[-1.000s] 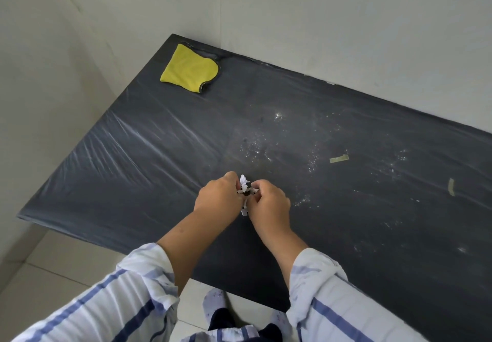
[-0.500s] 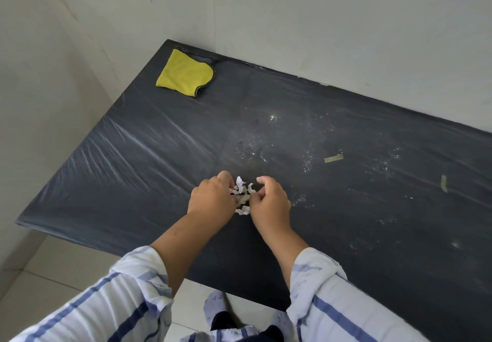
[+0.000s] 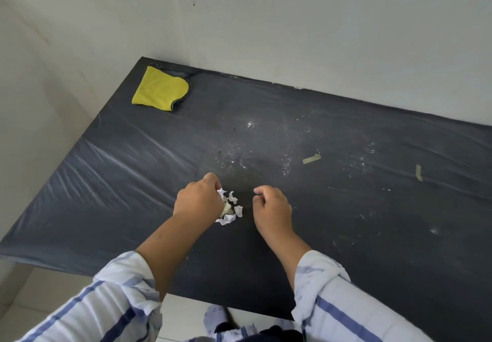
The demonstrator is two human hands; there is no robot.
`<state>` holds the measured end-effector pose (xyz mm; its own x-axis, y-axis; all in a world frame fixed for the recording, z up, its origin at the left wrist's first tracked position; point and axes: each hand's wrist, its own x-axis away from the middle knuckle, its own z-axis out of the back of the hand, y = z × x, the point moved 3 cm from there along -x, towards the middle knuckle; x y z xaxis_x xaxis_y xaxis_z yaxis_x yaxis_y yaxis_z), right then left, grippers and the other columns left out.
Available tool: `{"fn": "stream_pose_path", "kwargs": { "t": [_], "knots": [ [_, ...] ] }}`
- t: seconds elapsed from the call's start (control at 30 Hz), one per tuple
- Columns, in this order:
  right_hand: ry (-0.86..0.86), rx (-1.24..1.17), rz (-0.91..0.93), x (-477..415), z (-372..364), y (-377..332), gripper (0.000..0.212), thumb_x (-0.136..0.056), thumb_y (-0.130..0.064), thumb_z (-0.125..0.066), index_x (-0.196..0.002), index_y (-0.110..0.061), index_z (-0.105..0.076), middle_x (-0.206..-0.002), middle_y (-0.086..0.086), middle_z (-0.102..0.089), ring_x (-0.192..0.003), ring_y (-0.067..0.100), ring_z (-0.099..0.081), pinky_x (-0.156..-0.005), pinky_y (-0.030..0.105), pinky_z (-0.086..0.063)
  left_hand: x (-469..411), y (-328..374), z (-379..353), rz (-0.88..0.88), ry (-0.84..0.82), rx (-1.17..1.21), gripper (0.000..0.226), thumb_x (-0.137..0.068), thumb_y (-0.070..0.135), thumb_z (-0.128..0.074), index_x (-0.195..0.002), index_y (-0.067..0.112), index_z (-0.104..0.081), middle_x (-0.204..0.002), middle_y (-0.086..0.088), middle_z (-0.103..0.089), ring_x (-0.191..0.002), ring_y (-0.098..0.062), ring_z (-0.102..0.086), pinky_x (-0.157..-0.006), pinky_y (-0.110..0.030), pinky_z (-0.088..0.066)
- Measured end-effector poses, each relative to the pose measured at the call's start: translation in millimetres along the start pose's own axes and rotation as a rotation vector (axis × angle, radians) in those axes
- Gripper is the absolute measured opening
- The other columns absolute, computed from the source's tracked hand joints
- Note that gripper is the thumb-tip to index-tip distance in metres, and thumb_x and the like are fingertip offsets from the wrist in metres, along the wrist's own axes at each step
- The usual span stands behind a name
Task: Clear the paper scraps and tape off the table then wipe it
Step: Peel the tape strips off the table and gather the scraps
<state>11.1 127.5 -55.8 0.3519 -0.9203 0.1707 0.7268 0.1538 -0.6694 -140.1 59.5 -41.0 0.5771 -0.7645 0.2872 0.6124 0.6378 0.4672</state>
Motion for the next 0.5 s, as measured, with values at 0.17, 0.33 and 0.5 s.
{"fn": "stream_pose_path", "kwargs": {
  "t": [0.17,0.33,0.5],
  "knots": [
    [-0.037,0.046,0.069,-2,-4,-3,0.021,-0.089,-0.018,-0.050,-0.106,-0.019,-0.062,-0.103,-0.001,-0.061,-0.104,0.021,-0.052,-0.096,0.038,-0.031,0,-1,3,0.025,0.003,0.033,0.019,-0.083,0.014,-0.040,-0.090,0.026,-0.053,-0.081,-0.002,-0.063,-0.079,-0.025,-0.058,-0.072,-0.039,-0.052],
    [-0.094,0.123,0.167,2,-16,-17,0.024,-0.087,-0.029,-0.055,-0.109,-0.021,-0.060,-0.107,0.000,-0.057,-0.104,0.022,-0.049,-0.091,0.039,-0.032,-1,-9,8,0.063,-0.026,0.134,0.024,-0.077,0.009,-0.046,-0.087,0.031,-0.052,-0.085,0.010,-0.064,-0.076,-0.018,-0.060,-0.070,-0.035,-0.053],
    [-0.097,0.174,0.197,3,-23,-22,0.025,-0.085,-0.026,-0.054,-0.108,-0.020,-0.060,-0.109,0.002,-0.057,-0.105,0.025,-0.048,-0.090,0.038,-0.031,1,-14,15,0.080,0.016,0.207,0.029,-0.077,0.003,-0.043,-0.095,0.023,-0.056,-0.092,0.009,-0.063,-0.085,-0.016,-0.058,-0.076,-0.033,-0.050]
  ]
}}
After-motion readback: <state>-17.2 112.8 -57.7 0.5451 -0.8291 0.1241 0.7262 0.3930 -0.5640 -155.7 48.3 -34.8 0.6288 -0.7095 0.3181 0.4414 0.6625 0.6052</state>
